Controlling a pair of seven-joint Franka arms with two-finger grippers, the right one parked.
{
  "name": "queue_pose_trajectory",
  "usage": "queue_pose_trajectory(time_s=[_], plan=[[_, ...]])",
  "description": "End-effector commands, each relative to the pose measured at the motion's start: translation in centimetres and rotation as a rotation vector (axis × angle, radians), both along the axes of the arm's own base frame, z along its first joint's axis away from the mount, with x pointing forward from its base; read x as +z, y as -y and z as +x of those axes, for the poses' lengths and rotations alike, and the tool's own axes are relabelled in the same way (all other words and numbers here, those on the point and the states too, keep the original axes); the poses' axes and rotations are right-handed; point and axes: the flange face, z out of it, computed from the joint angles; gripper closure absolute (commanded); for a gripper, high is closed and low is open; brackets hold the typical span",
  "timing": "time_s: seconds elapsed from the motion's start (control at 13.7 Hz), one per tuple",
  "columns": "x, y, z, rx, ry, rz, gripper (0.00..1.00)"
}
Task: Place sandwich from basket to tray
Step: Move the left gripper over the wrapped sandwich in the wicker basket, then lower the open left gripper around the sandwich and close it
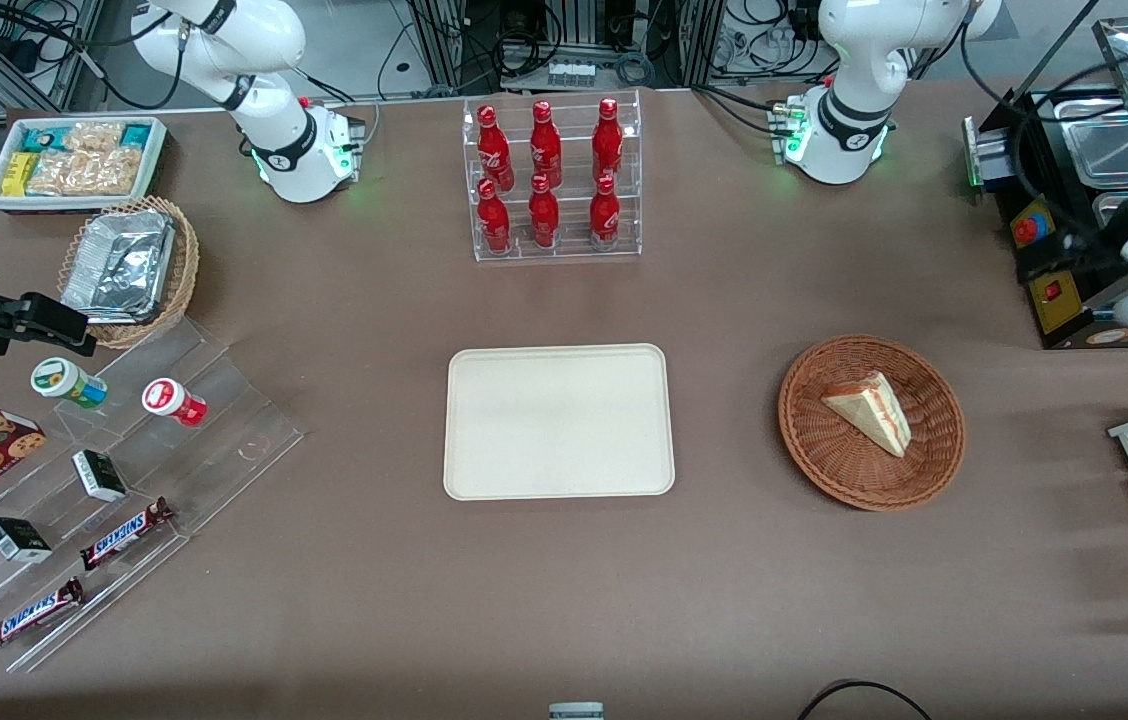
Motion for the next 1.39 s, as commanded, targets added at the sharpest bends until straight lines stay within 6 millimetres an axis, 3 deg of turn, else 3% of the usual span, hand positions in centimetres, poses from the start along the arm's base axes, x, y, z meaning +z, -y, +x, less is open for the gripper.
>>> queue_pose_trajectory(time_s=[0.0, 0.29, 0.59, 0.88, 1.02, 1.32], plan=[[-4.3, 1.2, 0.5, 0.108, 0.023, 0.022, 0.00], [-10.7, 3.3, 1.6, 0.440, 0.053, 0.075, 0.00], [-16.7, 4.5, 0.8, 0.670, 0.131, 0.065, 0.00], [-22.4, 5.0, -1.2, 0.716, 0.211, 0.026, 0.00], [-24.3, 6.0, -1.2, 0.707, 0.215, 0.018, 0.00], [-28.4, 6.0, -2.8, 0.745, 0.248, -0.003, 0.00]])
